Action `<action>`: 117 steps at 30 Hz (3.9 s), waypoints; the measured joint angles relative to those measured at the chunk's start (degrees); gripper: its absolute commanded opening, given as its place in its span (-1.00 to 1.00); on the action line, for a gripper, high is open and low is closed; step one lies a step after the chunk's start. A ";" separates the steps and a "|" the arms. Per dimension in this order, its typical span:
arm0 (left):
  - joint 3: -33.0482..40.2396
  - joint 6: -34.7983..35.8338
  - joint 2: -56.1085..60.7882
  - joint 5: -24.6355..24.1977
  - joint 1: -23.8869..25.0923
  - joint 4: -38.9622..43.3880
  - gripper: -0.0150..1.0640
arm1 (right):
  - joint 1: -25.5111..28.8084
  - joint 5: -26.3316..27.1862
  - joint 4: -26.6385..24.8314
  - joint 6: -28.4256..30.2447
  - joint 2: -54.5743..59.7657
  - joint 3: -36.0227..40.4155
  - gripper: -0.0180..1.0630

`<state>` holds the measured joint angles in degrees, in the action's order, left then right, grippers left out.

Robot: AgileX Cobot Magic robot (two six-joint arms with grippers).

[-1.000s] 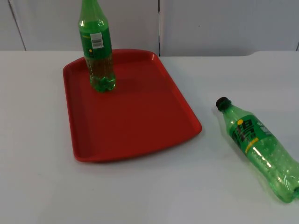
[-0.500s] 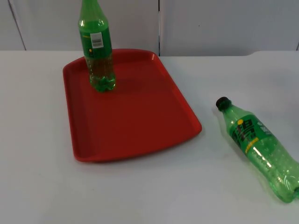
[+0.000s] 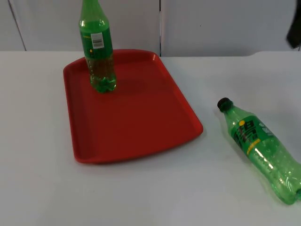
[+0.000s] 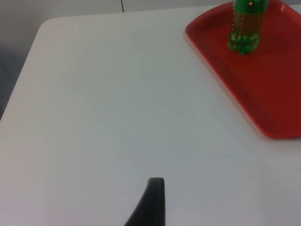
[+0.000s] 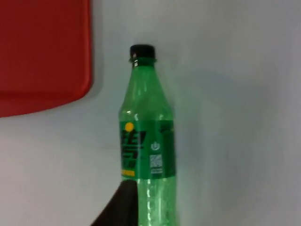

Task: Place the bottle upright on the tray.

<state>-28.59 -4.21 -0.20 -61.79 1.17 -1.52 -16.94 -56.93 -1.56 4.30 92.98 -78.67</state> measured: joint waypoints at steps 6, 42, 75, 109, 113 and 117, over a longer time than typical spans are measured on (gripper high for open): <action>0.00 0.00 0.00 0.00 0.00 0.00 0.57 | -5.79 2.55 1.21 -2.56 6.74 0.00 0.98; 0.00 0.00 0.00 0.00 0.00 0.00 0.57 | -8.73 21.16 7.56 -18.69 30.52 2.80 0.98; 0.00 0.00 0.00 0.00 0.00 0.00 0.57 | -8.73 22.55 9.60 -20.67 31.91 2.72 -0.97; 0.00 0.00 0.00 0.00 0.00 0.00 0.57 | -19.53 71.89 8.80 -6.63 0.99 13.55 -0.97; 0.00 0.00 0.00 0.00 0.00 0.00 0.57 | -19.53 88.24 8.80 -5.49 1.10 19.83 -0.97; 0.00 0.00 0.00 0.00 0.00 0.00 0.57 | -19.53 98.45 8.80 -3.20 1.10 22.30 -0.97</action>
<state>-28.59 -4.21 -0.20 -61.79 1.17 -1.52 -36.46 41.53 7.24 1.10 94.07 -56.37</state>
